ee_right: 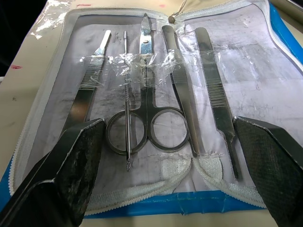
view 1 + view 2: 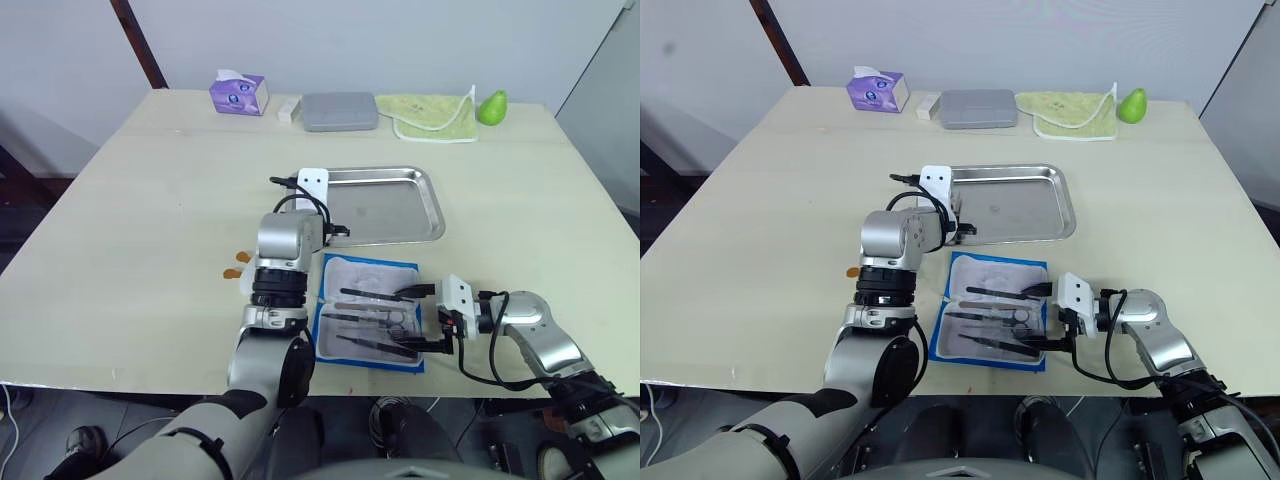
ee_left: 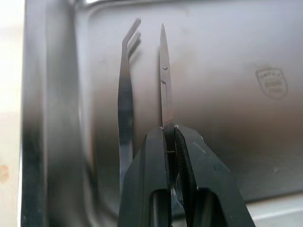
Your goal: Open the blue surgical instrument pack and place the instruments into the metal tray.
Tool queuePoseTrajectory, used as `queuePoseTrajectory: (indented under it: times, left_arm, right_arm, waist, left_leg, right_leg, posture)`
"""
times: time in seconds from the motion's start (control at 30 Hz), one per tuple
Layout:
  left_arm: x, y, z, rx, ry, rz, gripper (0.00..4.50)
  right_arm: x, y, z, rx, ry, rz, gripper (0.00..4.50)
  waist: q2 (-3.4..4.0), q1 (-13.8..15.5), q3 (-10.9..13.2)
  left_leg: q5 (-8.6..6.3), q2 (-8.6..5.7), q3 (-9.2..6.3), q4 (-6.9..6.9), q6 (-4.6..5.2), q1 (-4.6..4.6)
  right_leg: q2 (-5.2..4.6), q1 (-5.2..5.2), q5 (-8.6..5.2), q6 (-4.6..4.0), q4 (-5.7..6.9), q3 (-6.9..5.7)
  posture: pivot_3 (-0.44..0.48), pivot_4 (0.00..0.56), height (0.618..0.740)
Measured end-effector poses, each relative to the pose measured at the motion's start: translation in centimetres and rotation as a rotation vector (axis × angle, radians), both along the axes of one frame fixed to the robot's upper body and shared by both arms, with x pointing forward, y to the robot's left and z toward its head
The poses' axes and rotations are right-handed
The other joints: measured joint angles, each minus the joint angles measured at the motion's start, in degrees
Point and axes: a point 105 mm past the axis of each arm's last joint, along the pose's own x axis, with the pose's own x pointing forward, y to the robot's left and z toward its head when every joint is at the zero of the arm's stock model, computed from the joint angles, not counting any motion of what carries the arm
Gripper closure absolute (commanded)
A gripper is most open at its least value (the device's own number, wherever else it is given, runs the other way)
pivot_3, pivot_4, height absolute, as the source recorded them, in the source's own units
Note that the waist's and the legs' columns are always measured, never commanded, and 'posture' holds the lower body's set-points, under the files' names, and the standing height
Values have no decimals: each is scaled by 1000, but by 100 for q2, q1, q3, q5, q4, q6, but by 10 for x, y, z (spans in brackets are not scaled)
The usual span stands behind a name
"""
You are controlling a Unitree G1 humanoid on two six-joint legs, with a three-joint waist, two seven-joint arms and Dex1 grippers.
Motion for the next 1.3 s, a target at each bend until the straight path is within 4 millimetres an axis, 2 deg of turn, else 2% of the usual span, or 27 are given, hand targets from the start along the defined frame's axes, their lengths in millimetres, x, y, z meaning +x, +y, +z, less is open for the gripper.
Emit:
queuePoseTrajectory:
  times: [0.13,0.17,0.3,0.43,0.53,0.77,0.87,0.97,1.03,1.1,1.17,1.2,1.27,1.3]
  left_arm:
    - [0,-1,0,-6,-4,-4,1442]
    - [0,-2,0,-9,-6,-5,1324]
    - [-4,-11,7,-91,-33,-48,1324]
    - [-13,-16,33,-172,-123,-179,1324]
    - [-29,-16,49,-200,-190,-329,1324]
    - [-78,-21,48,-287,-244,-731,1324]
    - [-86,-16,49,-295,-283,-790,1324]
    - [-100,-6,46,-277,-345,-872,1324]
    - [-119,6,38,-271,-354,-1000,1324]
    - [-134,20,40,-287,-367,-1116,1324]
    - [-147,43,37,-294,-330,-1190,814]
    - [-149,48,36,-299,-318,-1200,654]
    - [-162,76,31,-306,-266,-1232,177]
    - [-164,88,30,-297,-251,-1227,177]
  right_arm:
    - [0,0,0,0,0,0,0]
    - [0,0,0,0,0,0,0]
    - [0,0,0,0,-1,1,0]
    - [0,0,1,1,-2,-1,0]
    - [1,0,1,4,-3,-5,0]
    - [1,0,0,27,-14,-19,0]
    - [1,0,-1,33,-20,-22,0]
    - [1,1,-1,43,-18,-25,0]
    - [2,-2,-2,49,-13,-40,0]
    - [2,-1,-2,53,-14,-38,0]
    - [2,0,-2,59,-18,-32,0]
    - [2,0,-2,60,-18,-32,0]
    - [1,0,-2,62,-20,-29,0]
    - [1,-1,-2,63,-19,-32,0]
  waist:
    - [0,-1,0]
    - [0,0,0]
    - [0,-4,2]
    - [8,-11,7]
    - [13,-9,10]
    - [17,-18,16]
    - [19,-18,16]
    - [19,-33,15]
    - [7,0,14]
    - [8,-1,14]
    - [12,-2,16]
    - [13,-9,16]
    - [14,-16,17]
    - [18,-8,20]
  left_leg:
    - [0,0,0,0,0,0]
    - [0,0,0,0,0,0]
    - [0,0,0,-1,0,-1]
    - [0,0,-1,-4,-2,1]
    - [1,0,-3,-5,-3,2]
    - [1,3,-8,-4,-2,4]
    - [1,3,-9,-5,-2,5]
    - [0,7,-9,-8,-1,8]
    - [1,7,-7,-3,0,3]
    - [0,13,-11,-4,0,6]
    - [0,17,-11,-7,1,6]
    - [0,19,-9,-10,1,6]
    - [0,23,-6,-18,1,5]
    - [0,25,-8,-19,1,6]
  right_leg:
    - [0,0,0,0,0,0]
    - [0,0,0,0,-1,0]
    - [-1,-1,0,0,-2,1]
    - [-1,-1,0,-1,-1,2]
    - [-2,-1,1,-2,-1,3]
    - [-6,-2,1,-6,-1,5]
    - [-6,-2,1,-6,-2,6]
    - [-5,-2,0,-9,-3,15]
    - [-8,-3,-14,-30,-10,17]
    - [-10,-4,-14,-31,-12,17]
    - [-10,-6,-15,-32,-18,17]
    - [-10,-8,-15,-32,-20,17]
    - [-12,-10,-15,-33,-28,12]
    - [-18,-14,-15,-33,-32,12]
  posture:
    - [0,150,740]
    - [0,150,740]
    - [0,150,740]
    - [0,150,740]
    - [0,150,740]
    - [0,150,740]
    - [0,150,740]
    - [0,150,740]
    - [0,150,740]
    - [0,150,740]
    - [0,150,740]
    - [0,150,740]
    - [0,150,740]
    - [0,150,740]
